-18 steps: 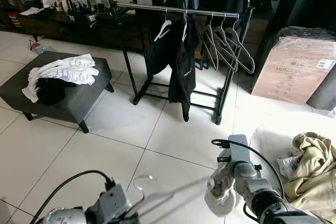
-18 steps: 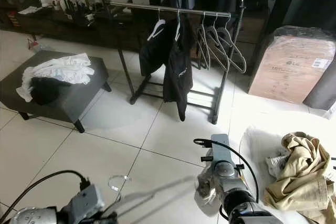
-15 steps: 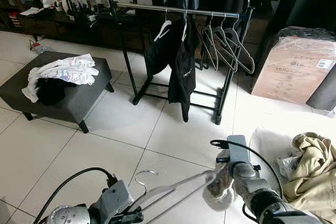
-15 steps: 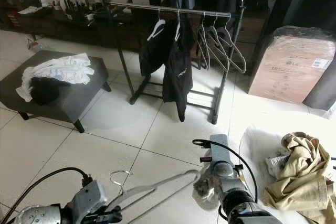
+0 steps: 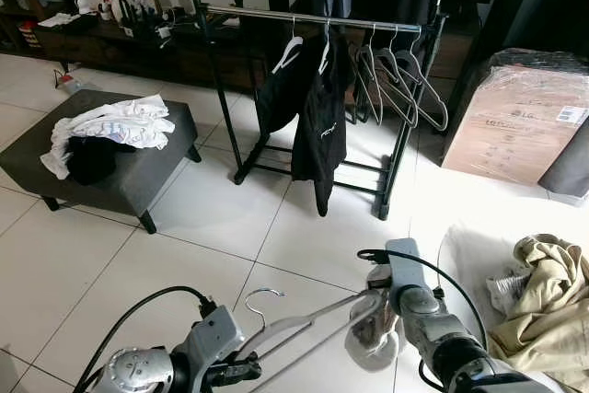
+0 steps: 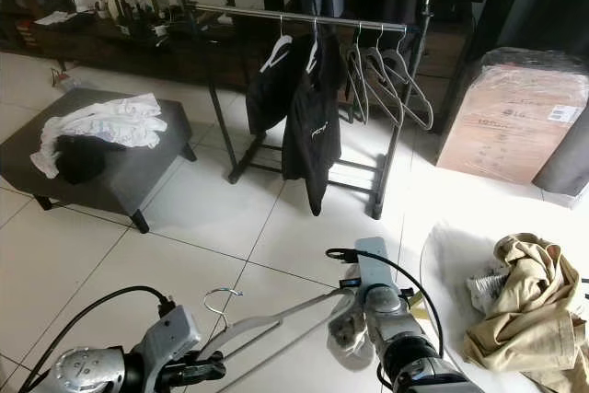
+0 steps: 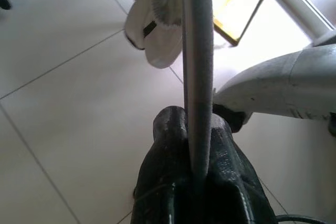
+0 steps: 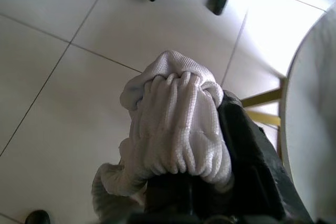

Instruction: Hang hanger

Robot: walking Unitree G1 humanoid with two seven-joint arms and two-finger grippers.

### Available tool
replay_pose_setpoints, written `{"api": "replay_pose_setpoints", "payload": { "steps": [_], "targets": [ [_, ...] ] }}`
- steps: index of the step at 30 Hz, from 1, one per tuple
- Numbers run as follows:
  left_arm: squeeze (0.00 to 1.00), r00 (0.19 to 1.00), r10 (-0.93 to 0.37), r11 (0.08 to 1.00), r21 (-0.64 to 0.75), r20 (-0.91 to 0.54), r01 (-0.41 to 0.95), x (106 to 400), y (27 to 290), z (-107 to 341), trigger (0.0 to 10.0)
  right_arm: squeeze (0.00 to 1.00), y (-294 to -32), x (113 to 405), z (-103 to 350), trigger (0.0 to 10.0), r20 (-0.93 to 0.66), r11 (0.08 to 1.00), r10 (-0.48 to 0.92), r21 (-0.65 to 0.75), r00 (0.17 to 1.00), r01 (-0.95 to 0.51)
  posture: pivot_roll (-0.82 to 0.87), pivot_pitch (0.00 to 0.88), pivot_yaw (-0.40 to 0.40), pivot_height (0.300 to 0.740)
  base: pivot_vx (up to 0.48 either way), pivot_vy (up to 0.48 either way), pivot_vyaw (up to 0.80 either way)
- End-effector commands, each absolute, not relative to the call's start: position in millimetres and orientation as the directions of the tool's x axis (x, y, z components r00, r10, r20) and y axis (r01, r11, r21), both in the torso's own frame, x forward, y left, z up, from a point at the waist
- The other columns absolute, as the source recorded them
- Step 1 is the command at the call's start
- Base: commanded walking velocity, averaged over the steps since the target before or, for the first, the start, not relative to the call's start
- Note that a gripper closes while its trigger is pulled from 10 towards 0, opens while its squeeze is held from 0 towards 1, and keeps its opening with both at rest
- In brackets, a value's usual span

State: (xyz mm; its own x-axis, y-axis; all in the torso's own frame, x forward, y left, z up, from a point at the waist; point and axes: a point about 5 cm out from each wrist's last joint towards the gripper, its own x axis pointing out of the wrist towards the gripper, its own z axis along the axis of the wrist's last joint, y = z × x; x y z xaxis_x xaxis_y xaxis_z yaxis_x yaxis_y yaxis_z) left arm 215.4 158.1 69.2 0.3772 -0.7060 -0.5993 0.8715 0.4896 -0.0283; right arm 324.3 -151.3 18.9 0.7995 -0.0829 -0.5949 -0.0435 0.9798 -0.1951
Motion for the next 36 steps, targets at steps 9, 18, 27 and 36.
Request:
{"api": "replay_pose_setpoints", "payload": {
  "steps": [9,18,27,36],
  "targets": [
    [0.0,0.376,-0.693,0.49,-0.019,-0.615,0.872,226.6,161.0,63.9,10.0,0.0,-146.2,329.2,25.8,10.0,-0.58,0.975,-0.043,-0.203,0.813,-0.094,-0.06,0.116,0.01,0.74,0.0,0.0,0.0],
    [0.0,0.395,-0.679,0.514,-0.017,-0.619,0.858,231.1,163.0,60.0,10.0,0.0,-143.5,331.4,30.1,10.0,-0.577,0.97,-0.004,-0.2,0.817,-0.137,-0.06,0.135,0.007,0.74,0.0,0.0,0.0],
    [0.0,0.401,-0.677,0.517,-0.012,-0.617,0.856,236.2,162.2,58.8,10.0,0.0,-143.3,328.5,34.0,10.0,-0.595,0.941,0.069,-0.228,0.8,-0.251,-0.07,0.141,0.005,0.74,0.0,0.0,0.0],
    [0.0,0.409,-0.651,0.537,-0.006,-0.639,0.844,238.5,163.6,54.9,10.0,0.0,-139.0,320.8,39.0,10.0,-0.599,0.942,0.119,-0.184,0.792,-0.28,-0.08,0.14,0.006,0.74,0.0,0.0,0.0]
  ]
}}
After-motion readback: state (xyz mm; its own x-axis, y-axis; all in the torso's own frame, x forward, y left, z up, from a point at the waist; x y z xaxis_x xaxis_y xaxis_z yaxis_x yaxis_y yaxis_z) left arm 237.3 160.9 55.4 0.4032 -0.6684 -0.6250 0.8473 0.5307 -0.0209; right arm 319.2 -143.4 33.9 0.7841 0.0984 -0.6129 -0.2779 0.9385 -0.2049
